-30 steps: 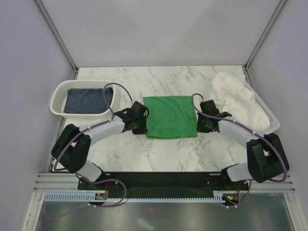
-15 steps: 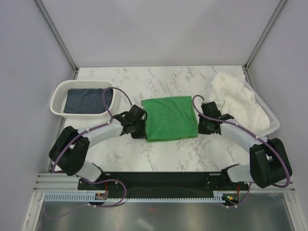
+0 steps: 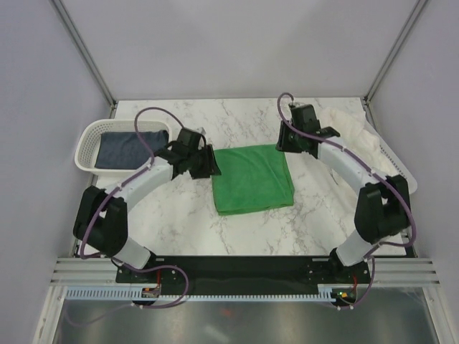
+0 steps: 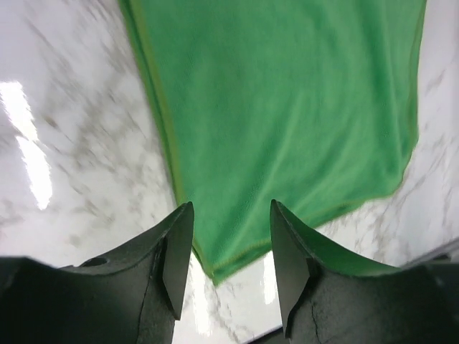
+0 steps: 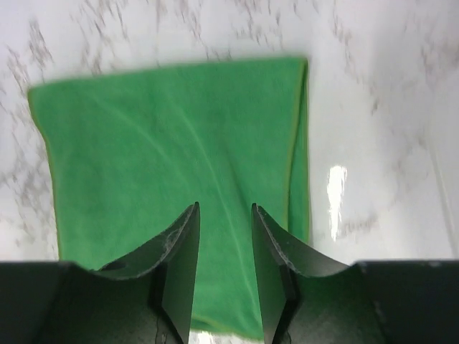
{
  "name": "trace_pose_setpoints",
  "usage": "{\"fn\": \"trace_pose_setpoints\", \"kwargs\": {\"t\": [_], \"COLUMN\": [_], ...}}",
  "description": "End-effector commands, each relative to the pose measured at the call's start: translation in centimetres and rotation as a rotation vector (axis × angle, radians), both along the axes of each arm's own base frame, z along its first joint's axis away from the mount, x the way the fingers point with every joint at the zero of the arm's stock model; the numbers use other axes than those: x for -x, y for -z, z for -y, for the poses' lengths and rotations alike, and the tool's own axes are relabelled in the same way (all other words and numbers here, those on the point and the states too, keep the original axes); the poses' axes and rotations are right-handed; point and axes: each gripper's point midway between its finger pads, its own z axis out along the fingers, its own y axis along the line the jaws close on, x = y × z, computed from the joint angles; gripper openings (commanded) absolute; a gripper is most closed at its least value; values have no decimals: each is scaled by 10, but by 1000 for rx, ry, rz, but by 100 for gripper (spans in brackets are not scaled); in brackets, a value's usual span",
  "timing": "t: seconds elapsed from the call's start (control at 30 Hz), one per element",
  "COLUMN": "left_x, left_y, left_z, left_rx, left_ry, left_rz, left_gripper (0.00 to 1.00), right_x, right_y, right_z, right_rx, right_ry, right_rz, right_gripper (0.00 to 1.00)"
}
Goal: Fold and stack the towels
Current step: Fold the towel
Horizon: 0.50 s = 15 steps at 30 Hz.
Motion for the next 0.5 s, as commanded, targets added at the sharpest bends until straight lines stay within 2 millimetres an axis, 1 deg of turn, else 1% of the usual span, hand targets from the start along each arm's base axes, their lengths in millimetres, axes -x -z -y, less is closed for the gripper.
{"fn": "trace_pose_setpoints", "kwargs": {"t": [0.0, 0.03, 0.07, 0.1, 0.13, 0.17, 0.2, 0.23, 0.3, 0.33, 0.4, 0.43, 0.47], "left_x": [-51, -69, -77, -85, -98, -105, -110, -120, -131, -139, -145, -149, -150], "left_y": [-7, -14, -14, 0, -8, -9, -7, -6, -3, 2, 7, 9, 17], "left_z": [-27, -29, -29, -28, -25, -23, -21, -18, -18, -17, -18, -18, -19], "left_rx": [-13, -11, -17, -33, -19, -5, 2, 1, -16, -25, -34, -33, -34], "left_ry": [-21, -28, -20, -4, -1, 5, 14, 13, 7, 3, 3, 1, -1], "left_rz": [52, 82, 90, 66, 89, 91, 86, 92, 104, 104, 99, 96, 79], "left_gripper": [54, 54, 54, 54, 54, 54, 54, 54, 54, 55, 55, 55, 55], "right_x": [-49, -59, -65, -81, -85, -90, -98, -101, -106, -109, -113, -114, -114], "right_y": [-4, 17, 21, 13, 29, 31, 28, 36, 37, 45, 52, 63, 67], "right_z": [-3, -2, 0, 1, 1, 1, 1, 2, 2, 7, 11, 12, 13], "right_rx": [41, 75, 103, 116, 137, 141, 150, 162, 176, 199, 204, 203, 204], "right_ry": [13, 23, 19, 29, 25, 15, 3, 4, -1, 16, 30, 35, 37], "right_rz": [18, -21, -27, 3, -25, -25, -8, -21, -14, -25, -37, -61, -70], "right_gripper": [43, 43, 43, 43, 43, 44, 45, 45, 47, 48, 50, 51, 52]}}
